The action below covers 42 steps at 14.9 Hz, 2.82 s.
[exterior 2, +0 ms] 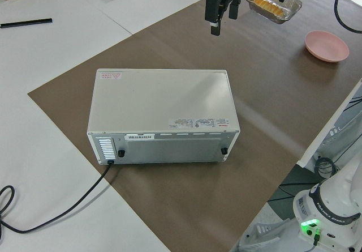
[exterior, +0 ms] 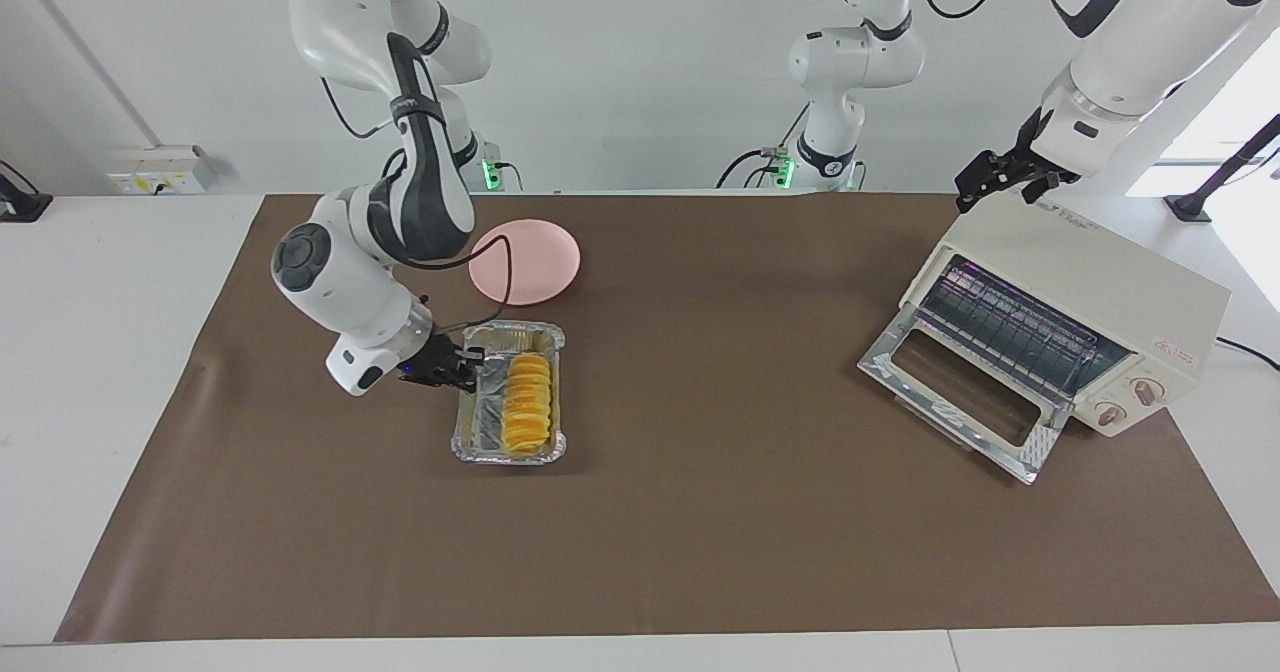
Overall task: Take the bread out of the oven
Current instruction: 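Slide the foil tray with the right gripper to beside the pink plate, then move the right gripper over the bread rolls in the tray, then lower the right gripper and grasp the bread rolls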
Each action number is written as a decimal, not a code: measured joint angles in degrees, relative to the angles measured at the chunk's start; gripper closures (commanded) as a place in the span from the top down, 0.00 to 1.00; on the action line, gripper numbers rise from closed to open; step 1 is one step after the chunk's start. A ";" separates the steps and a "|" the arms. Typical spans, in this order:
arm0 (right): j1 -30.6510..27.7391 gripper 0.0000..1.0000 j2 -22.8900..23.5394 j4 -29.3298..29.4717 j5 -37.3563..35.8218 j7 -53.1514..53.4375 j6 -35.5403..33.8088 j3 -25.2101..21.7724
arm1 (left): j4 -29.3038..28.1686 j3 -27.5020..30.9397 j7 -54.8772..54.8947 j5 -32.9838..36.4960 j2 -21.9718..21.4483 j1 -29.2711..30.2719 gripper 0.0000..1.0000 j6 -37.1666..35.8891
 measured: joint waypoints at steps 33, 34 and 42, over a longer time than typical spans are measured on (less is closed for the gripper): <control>9.66 0.85 -0.92 -7.77 1.11 12.10 15.74 0.33 | 0.00 0.00 0.00 0.00 0.00 0.00 1.00 0.00; 9.66 0.84 -0.92 -8.03 1.12 12.10 15.99 0.35 | 0.00 0.00 0.00 0.00 0.00 0.00 1.00 0.00; 10.36 0.51 -0.89 -9.97 1.14 12.10 18.12 0.71 | 0.00 0.00 0.00 0.00 0.00 0.00 1.00 0.00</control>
